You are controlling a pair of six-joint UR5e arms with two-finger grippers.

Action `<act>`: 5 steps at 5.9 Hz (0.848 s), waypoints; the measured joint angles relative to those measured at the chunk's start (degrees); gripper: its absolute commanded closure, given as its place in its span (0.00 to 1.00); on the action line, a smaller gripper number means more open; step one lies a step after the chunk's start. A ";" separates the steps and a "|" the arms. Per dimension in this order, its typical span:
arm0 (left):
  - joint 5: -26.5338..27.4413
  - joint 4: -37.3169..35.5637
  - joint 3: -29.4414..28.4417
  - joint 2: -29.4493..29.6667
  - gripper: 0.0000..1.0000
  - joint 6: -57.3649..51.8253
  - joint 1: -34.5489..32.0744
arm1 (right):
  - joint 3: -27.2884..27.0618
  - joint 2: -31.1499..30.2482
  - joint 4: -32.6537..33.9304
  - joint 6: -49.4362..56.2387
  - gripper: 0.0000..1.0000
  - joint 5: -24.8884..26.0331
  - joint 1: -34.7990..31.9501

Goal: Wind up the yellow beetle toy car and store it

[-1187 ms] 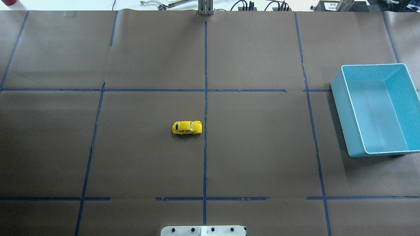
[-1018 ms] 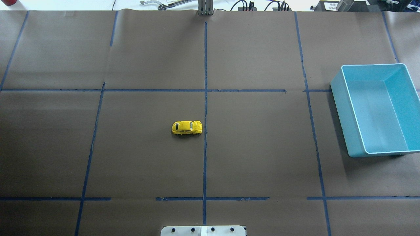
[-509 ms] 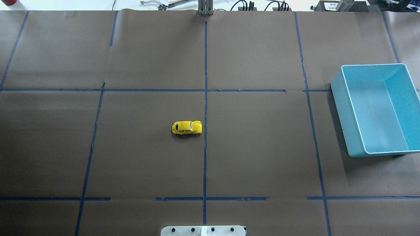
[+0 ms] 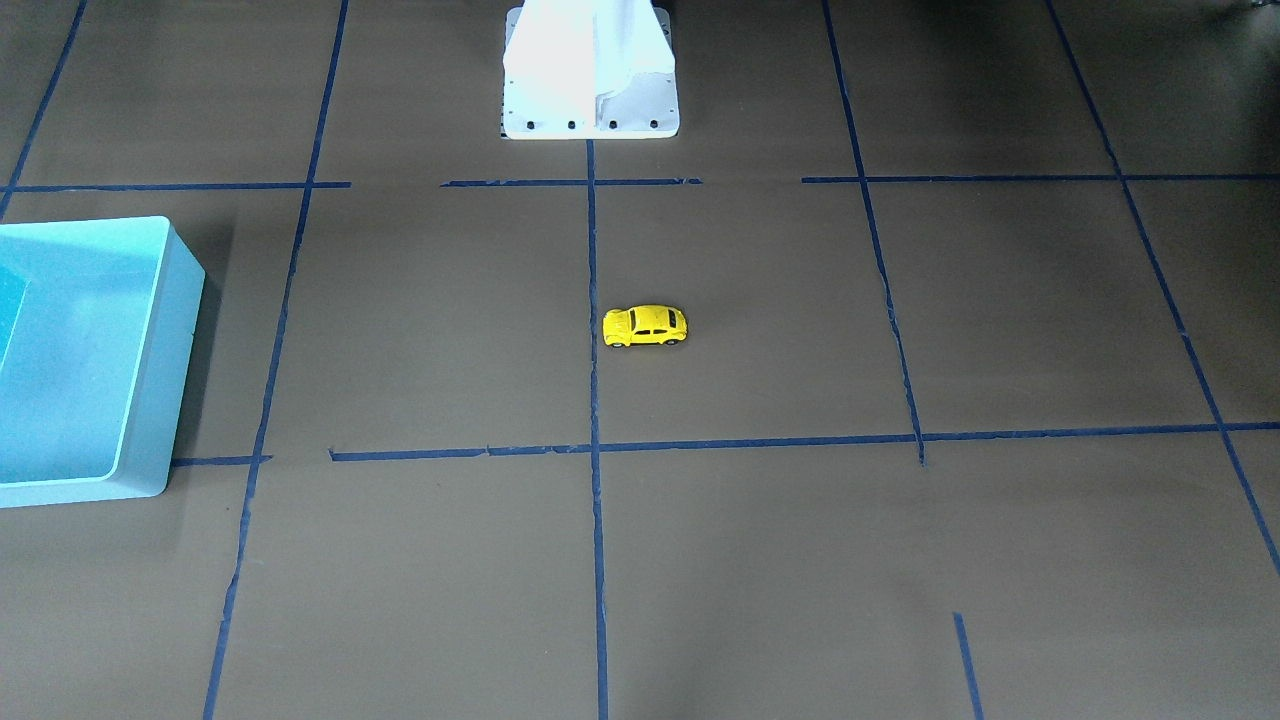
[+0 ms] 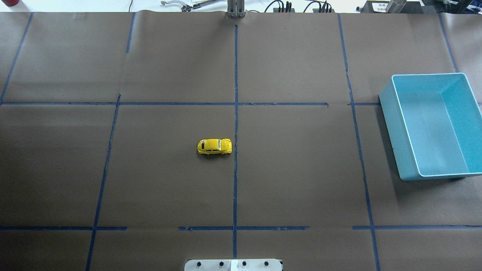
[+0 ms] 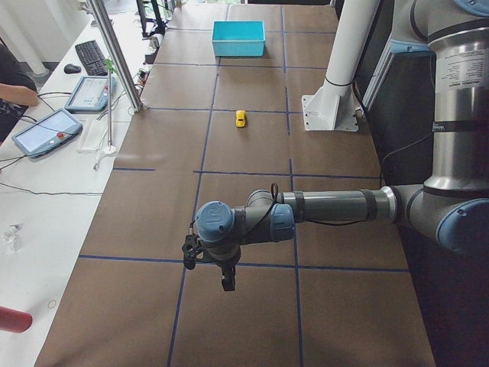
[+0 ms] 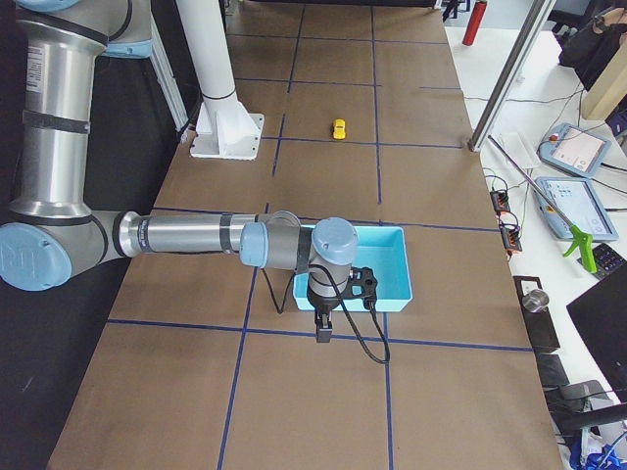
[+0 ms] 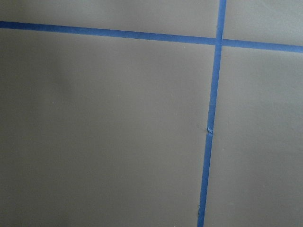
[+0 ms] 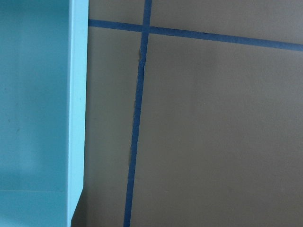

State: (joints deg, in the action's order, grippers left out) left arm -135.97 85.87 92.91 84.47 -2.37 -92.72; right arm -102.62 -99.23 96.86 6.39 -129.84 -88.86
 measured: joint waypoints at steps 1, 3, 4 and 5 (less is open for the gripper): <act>-0.02 0.05 0.04 0.09 0.00 -0.12 0.02 | 0.03 0.00 0.00 -0.04 0.00 -0.04 0.00; -0.15 0.20 0.85 0.77 0.00 -0.54 0.19 | 0.05 0.04 0.00 0.01 0.00 0.00 0.00; -0.22 0.40 1.25 1.16 0.00 -0.78 0.35 | 0.05 0.06 0.00 0.02 0.00 0.00 0.00; -1.68 0.46 2.38 2.48 0.00 -1.51 2.22 | 0.05 0.11 0.00 0.02 0.00 -0.04 0.00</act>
State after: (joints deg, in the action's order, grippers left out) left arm -137.64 86.33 95.29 86.95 -3.88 -90.50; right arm -102.57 -99.12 96.86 6.41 -129.88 -88.86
